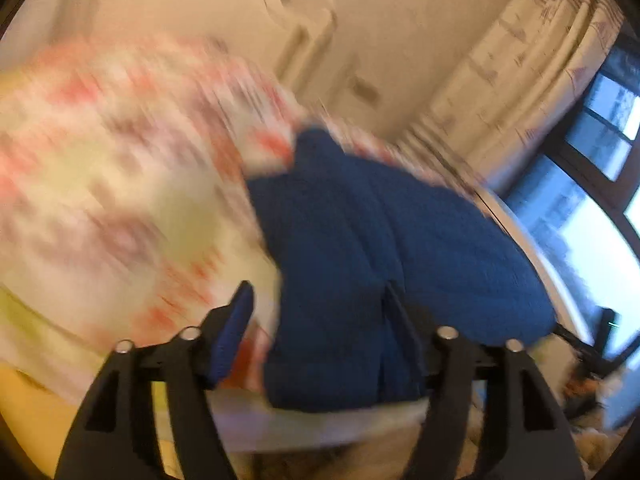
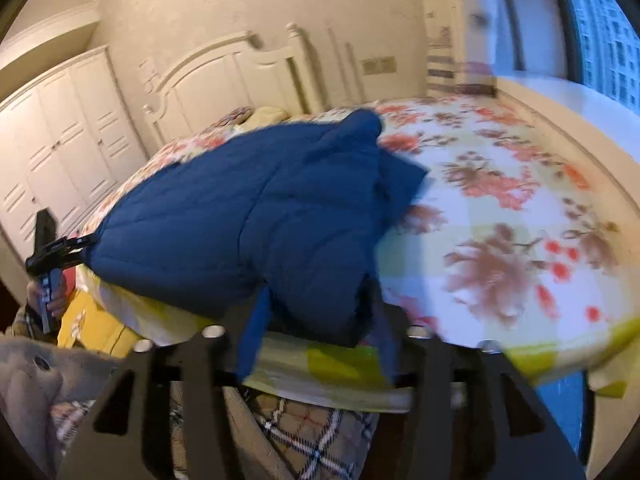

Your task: Fold large clothes

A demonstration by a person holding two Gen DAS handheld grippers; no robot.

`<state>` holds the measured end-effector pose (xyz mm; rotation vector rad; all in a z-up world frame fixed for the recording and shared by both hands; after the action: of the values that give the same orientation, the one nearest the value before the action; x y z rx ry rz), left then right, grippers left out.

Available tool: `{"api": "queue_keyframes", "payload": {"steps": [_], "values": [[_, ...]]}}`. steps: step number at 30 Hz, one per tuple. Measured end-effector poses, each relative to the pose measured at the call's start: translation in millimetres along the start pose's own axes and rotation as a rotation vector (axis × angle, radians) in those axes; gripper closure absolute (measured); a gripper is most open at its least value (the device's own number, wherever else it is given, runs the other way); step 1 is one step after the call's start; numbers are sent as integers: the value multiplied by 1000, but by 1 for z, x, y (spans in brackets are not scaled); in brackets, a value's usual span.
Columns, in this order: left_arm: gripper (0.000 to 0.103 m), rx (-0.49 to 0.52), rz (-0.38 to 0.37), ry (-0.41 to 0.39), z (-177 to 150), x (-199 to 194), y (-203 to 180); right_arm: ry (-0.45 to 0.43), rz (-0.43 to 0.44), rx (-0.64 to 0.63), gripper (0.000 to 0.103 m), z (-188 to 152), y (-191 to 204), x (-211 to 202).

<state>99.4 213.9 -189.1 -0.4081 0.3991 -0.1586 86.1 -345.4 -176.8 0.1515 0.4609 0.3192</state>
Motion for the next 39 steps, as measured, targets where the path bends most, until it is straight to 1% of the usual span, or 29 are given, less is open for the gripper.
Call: {"api": "queue_keyframes", "payload": {"steps": [1, 2, 3, 5, 7, 8, 9, 10, 11, 13, 14, 15, 16, 18, 19, 21, 22, 23, 25, 26, 27, 28, 30, 32, 33, 36, 37, 38, 39], "values": [[18, 28, 18, -47, 8, -9, -2, -48, -37, -22, 46, 8, -1, -11], [16, 79, 26, -114, 21, -21, -11, -105, -72, -56, 45, 19, 0, -21], [15, 123, 12, -144, 28, -28, -24, -137, -79, -77, 45, 27, 4, -28], [15, 191, -21, -148, 29, -29, -55, -183, -42, -127, 45, 44, 26, -32], [14, 258, -66, -116, 18, -20, -84, -183, 24, -177, 45, 49, 58, -24], [14, 313, -84, -91, 7, -12, -100, -156, 85, -225, 45, 48, 84, -12], [14, 375, -85, -70, -5, -3, -113, -139, 111, -267, 45, 44, 101, -4], [14, 451, -70, -40, -17, 12, -128, -119, 134, -337, 45, 40, 124, 8], [14, 493, -61, -12, -23, 24, -136, -101, 148, -387, 46, 36, 138, 18], [13, 580, -12, 72, -32, 63, -147, -19, 140, -514, 46, 25, 167, 55], [13, 590, 3, 90, -33, 77, -147, 25, 91, -553, 46, 21, 170, 79], [11, 568, 5, 109, -30, 93, -143, 59, 44, -564, 46, 19, 165, 98], [10, 522, 27, 138, -23, 111, -139, 102, 27, -523, 45, 19, 157, 119], [11, 476, 87, 182, -11, 126, -133, 162, 58, -351, 46, 28, 145, 137], [11, 456, 105, 205, -4, 129, -134, 179, 46, -330, 46, 35, 144, 138], [12, 443, 102, 214, 6, 132, -136, 152, 8, -407, 46, 51, 148, 135], [11, 467, 95, 197, 12, 136, -143, 131, 4, -434, 46, 59, 152, 132], [11, 494, 111, 191, 13, 143, -147, 117, 9, -442, 46, 66, 155, 132], [8, 536, 133, 221, 8, 166, -151, 127, 45, -425, 46, 75, 160, 147], [6, 552, 141, 236, 7, 183, -146, 145, 55, -430, 46, 74, 162, 158], [2, 559, 151, 258, 2, 197, -143, 202, 13, -471, 46, 64, 157, 185], [2, 531, 152, 279, 2, 209, -139, 254, -5, -466, 46, 55, 150, 204], [3, 529, 179, 274, 15, 218, -135, 296, 8, -383, 47, 60, 143, 221], [3, 588, 230, 209, 31, 224, -135, 278, -43, -386, 47, 78, 140, 224], [3, 609, 243, 200, 35, 229, -136, 249, -55, -401, 47, 89, 143, 225], [2, 630, 249, 213, 38, 251, -134, 198, -20, -412, 47, 108, 153, 242], [2, 643, 256, 223, 35, 260, -133, 219, -32, -431, 47, 106, 151, 255], [2, 642, 258, 232, 33, 265, -131, 267, -51, -435, 46, 99, 146, 270], [2, 625, 261, 237, 32, 270, -128, 341, -58, -413, 46, 87, 139, 287]]}}
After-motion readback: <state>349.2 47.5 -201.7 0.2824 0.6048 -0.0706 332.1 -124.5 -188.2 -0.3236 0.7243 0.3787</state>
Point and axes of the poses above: each gripper's, at about its wrist camera, not at the fingertips, and x roughly the way its jaws point, y to its left, z to its top, the point moved 7 cm from there along x, roughly the way its jaws point, and after that the axes turned 11 degrees about -y, right-handed, at the moved point
